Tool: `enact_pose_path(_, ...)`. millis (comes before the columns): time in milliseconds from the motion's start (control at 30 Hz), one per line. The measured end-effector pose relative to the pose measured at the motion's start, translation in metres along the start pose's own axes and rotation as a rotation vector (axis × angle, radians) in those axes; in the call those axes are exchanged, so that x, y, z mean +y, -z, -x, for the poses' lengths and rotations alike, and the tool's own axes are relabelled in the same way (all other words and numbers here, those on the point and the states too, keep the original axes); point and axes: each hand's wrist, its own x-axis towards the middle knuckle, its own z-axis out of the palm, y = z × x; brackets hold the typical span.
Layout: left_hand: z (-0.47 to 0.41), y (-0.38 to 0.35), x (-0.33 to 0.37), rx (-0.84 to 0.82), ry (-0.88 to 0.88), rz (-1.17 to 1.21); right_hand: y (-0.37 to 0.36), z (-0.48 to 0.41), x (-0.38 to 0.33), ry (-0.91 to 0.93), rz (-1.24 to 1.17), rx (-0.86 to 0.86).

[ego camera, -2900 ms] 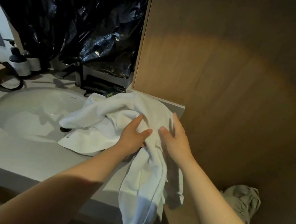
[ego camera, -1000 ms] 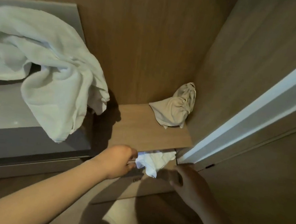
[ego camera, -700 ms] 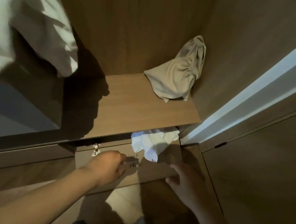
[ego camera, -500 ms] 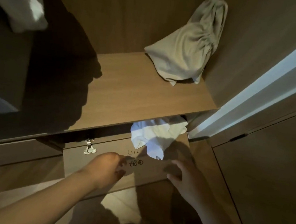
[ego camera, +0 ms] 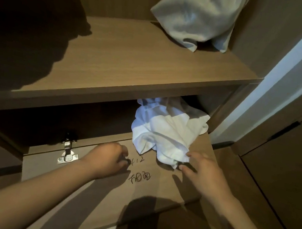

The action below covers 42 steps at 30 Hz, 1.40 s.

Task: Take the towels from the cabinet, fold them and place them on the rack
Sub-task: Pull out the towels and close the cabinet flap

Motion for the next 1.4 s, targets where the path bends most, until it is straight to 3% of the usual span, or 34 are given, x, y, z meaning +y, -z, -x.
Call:
enact_pose_path(400, -0.022, -0.037, -0.003, 0.245, 0.109, 0.164, -0.018, -0.056, 0.005, 0.1, -0.239, 0.253)
enact_pose_path(733, -0.074, -0.051, 0.009, 0.327, 0.095, 0.381, -0.027, -0.116, 0.023, -0.066, -0.397, 0.226)
enact_pose_path(933, -0.104, -0.057, 0.012, 0.342, 0.155, 0.501, -0.043, -0.15, 0.037, -0.11, -0.305, 0.126)
enact_pose_path(1033, -0.118, -0.057, 0.013, 0.332, 0.235, 0.566, -0.053, -0.162, 0.041, -0.132, -0.378, 0.088)
enact_pose_path(1400, -0.122, -0.067, 0.005, 0.35, 0.162, 0.501, -0.069, -0.154, 0.05, -0.042, -0.471, 0.144)
